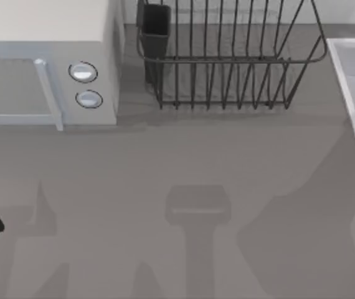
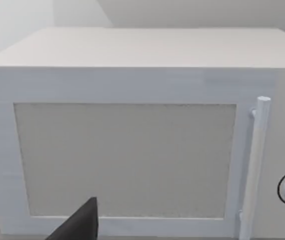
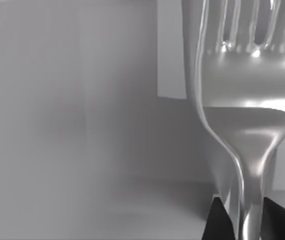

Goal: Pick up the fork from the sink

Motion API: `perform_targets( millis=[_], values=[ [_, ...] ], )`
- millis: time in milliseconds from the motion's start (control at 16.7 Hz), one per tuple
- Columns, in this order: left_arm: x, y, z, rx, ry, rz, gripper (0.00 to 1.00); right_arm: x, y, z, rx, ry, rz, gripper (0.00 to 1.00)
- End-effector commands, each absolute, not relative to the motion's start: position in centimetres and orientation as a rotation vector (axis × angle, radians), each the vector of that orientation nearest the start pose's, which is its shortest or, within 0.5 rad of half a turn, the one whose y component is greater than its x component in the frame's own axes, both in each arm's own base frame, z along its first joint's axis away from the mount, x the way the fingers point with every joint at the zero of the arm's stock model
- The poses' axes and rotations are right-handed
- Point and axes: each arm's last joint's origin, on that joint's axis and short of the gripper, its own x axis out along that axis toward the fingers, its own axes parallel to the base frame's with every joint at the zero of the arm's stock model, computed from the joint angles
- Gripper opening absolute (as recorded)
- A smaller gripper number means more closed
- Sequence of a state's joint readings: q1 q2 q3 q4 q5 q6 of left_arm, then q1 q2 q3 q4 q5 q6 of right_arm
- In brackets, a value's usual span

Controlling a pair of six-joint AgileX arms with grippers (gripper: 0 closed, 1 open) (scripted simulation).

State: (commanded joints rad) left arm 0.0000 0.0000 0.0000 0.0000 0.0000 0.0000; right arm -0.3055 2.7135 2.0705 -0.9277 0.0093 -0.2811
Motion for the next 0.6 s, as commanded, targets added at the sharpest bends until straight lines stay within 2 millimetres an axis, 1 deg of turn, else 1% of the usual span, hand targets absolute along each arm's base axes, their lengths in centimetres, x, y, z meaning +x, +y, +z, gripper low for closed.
perform_targets(
  millis=[60, 120, 240, 360, 480, 600],
  values=[
    [10.6, -0.1, 16.0, 0.000, 0.000, 0.000, 1.00, 47.7, -14.4, 1.1, 0.008, 1.571, -0.008, 0.00],
    [10.6, -0.1, 16.0, 0.000, 0.000, 0.000, 1.00, 48.1, -14.3, 3.5, 0.013, 1.527, -0.014, 0.00],
    [10.6, -0.1, 16.0, 0.000, 0.000, 0.000, 1.00, 48.3, -14.4, 4.0, 0.012, 1.525, -0.014, 0.00],
    [10.6, -0.1, 16.0, 0.000, 0.000, 0.000, 1.00, 48.7, -14.5, 5.7, 0.011, 1.519, -0.016, 0.00],
    [10.6, -0.1, 16.0, 0.000, 0.000, 0.000, 1.00, 48.9, -14.6, 8.1, 0.013, 1.526, -0.014, 0.00],
    [10.6, -0.1, 16.0, 0.000, 0.000, 0.000, 1.00, 48.9, -14.6, 11.2, 0.016, 1.540, -0.011, 0.00]
  ],
)
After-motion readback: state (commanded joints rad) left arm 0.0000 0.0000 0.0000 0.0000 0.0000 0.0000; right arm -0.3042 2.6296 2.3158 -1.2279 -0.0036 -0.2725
